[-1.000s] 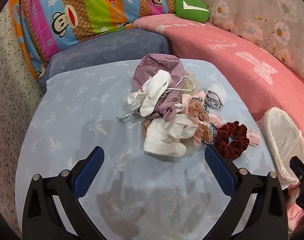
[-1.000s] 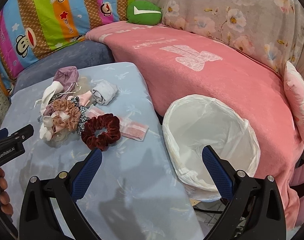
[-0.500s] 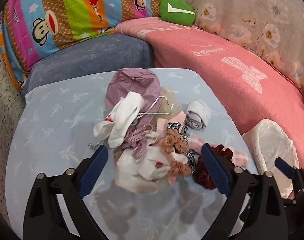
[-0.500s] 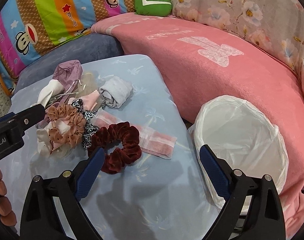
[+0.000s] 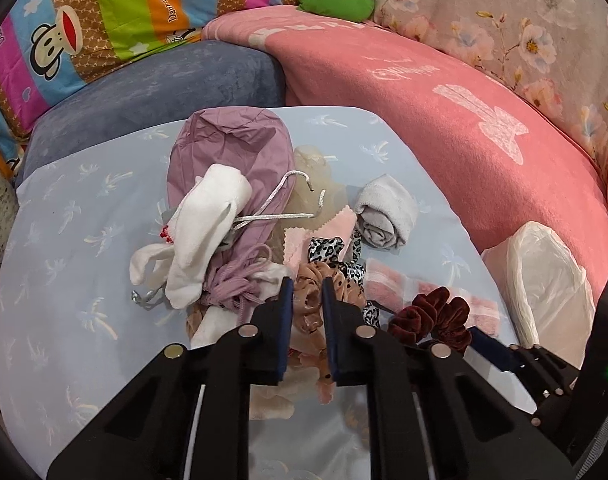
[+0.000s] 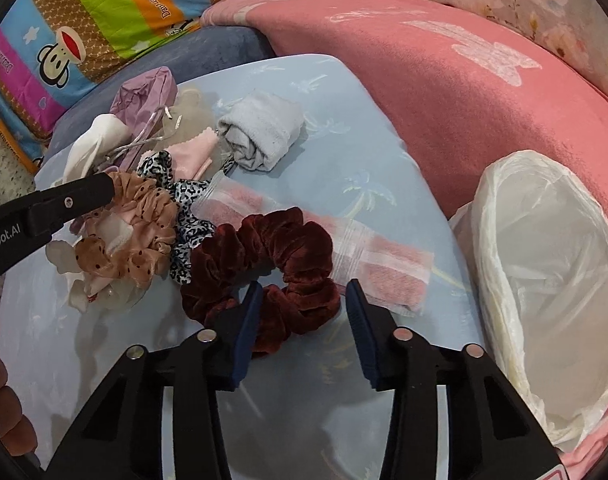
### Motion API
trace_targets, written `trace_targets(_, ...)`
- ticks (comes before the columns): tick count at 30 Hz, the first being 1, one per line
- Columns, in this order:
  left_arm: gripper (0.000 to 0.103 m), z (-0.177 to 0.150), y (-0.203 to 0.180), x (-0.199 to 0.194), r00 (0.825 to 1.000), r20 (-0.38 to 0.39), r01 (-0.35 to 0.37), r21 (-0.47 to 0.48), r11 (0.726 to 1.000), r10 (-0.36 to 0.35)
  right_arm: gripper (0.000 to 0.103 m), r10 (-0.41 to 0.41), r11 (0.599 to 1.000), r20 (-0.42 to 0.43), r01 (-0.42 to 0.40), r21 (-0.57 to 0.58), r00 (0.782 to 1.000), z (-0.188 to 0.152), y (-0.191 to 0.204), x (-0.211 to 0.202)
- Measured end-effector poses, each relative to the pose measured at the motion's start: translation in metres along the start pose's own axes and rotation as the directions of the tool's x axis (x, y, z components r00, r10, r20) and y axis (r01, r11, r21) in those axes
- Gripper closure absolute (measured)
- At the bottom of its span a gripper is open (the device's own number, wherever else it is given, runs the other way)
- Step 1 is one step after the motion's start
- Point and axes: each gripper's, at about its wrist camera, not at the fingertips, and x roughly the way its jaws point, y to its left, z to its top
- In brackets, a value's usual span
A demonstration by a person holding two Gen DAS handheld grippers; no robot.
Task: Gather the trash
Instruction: 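Reach the right gripper to the dark red velvet scrunchie and grasp it, then carry the red scrunchie with the right gripper while the left carries a brown scrunchie to the bin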
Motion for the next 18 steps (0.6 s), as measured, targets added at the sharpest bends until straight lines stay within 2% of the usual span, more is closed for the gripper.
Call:
trace_targets(6,0.093,0.004,-0.003,-0.015,0.999,0.039,0.013,0.017,1.0,-0.014,0.096,0.032,0.999,0.04,-0.032,-0.002,0.999,0.003,0.005,-0.019)
trace_targets(18,0.094,0.02,-0.031,-0.062,0.989,0.135,0.056,0.053,0.997,-0.063,0.098,0.062,0.998,0.193,-0.063,-0.006,0.979,0.018,-0.005,-0.097)
